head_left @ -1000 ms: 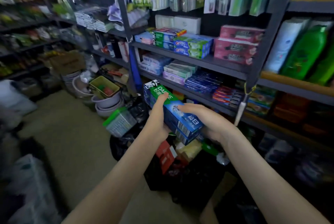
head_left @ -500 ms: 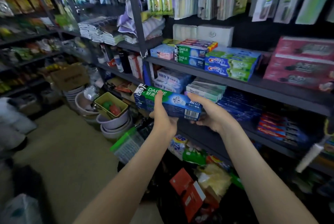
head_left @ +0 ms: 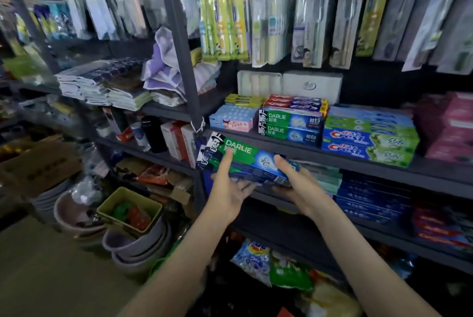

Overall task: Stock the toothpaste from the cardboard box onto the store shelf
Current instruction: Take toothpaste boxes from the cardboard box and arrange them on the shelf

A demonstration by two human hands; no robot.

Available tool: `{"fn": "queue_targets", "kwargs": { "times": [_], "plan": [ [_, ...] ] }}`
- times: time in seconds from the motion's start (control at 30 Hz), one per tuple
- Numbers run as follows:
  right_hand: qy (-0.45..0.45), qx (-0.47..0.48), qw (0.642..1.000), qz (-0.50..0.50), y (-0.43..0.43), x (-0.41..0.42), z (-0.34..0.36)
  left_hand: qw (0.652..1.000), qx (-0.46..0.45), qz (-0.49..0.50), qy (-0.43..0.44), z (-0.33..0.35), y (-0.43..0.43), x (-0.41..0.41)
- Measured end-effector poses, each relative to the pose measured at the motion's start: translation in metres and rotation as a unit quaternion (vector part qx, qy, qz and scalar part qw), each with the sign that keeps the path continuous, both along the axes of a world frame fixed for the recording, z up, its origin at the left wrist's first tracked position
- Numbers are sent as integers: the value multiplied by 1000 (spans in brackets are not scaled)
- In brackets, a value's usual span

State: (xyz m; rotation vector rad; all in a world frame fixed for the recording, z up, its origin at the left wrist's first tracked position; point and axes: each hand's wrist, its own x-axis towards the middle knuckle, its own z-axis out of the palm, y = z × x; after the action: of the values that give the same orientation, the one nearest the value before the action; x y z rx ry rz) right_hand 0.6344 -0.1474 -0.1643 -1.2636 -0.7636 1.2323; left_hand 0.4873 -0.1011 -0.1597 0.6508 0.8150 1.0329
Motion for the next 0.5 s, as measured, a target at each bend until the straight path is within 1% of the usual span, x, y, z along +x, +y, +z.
{"fn": "queue_targets", "kwargs": {
  "times": [0.07,0.13,0.2,0.27,0.33,0.4,0.5],
  "plan": [
    [12,-8,999,-48,14,-6,-2,999,2,-49,8,4,24,-12],
    [6,-11,997,-72,22,-15,3,996,11,-85,28,5,49,-18],
    [-36,-30,996,-76,29,-21,7,993,16,-107,39,2,67,-22],
    [-78,-69,987,-119,30,-22,11,992,9,-116,39,-3,77,-21],
    [-103,-76,982,-141,27,-19,14,991,-7,-132,24,-10,85,-16],
    [-138,-48,977,-156,24,-10,5,988,-13,-151,6,-14,86,-8],
    [-130,-49,976,-169,8,-2,2,983,-42,-178,-20,-14,78,8]
  ]
}}
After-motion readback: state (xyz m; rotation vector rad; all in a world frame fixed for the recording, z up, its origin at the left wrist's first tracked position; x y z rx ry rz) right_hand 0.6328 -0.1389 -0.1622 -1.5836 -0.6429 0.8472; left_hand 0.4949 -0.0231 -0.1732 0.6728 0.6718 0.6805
